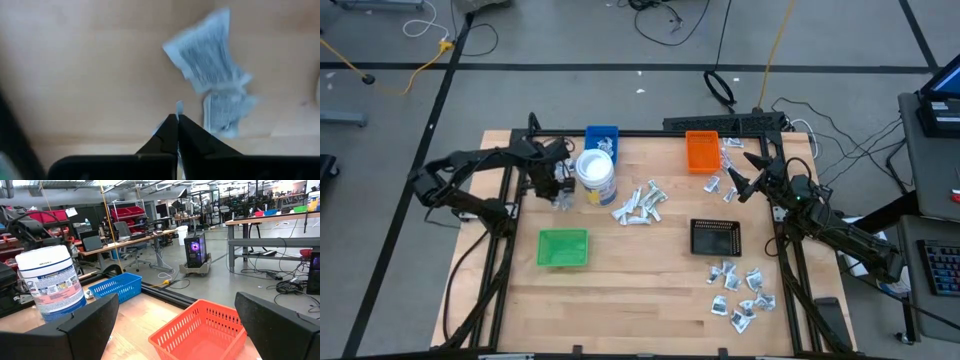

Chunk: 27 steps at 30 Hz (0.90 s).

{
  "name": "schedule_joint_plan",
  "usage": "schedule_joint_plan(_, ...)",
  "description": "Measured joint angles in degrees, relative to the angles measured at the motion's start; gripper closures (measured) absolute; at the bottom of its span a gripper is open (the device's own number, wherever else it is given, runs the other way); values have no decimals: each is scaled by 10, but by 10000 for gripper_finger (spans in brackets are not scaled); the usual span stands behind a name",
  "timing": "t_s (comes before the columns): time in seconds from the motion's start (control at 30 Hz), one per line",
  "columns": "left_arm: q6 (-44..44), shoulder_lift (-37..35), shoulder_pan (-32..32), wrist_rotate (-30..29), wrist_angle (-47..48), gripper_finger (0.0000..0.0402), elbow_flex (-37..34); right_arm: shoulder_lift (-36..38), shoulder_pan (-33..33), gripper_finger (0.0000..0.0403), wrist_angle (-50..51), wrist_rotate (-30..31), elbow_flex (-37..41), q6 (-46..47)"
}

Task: Pick & Place First Aid Supplies
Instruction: Put the blue alcohol pad into the blue bin

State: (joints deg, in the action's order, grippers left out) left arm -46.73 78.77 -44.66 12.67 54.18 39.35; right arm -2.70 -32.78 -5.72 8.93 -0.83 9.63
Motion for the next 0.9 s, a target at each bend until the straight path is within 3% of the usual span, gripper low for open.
schedule_joint_plan(0.6, 56, -3, -150, -94, 104, 400, 150, 0, 0, 9, 0, 0, 0, 0)
schedule_joint_plan(0.9, 76, 126, -156, -98, 155, 401, 292, 0, 0, 9, 0, 0, 0, 0)
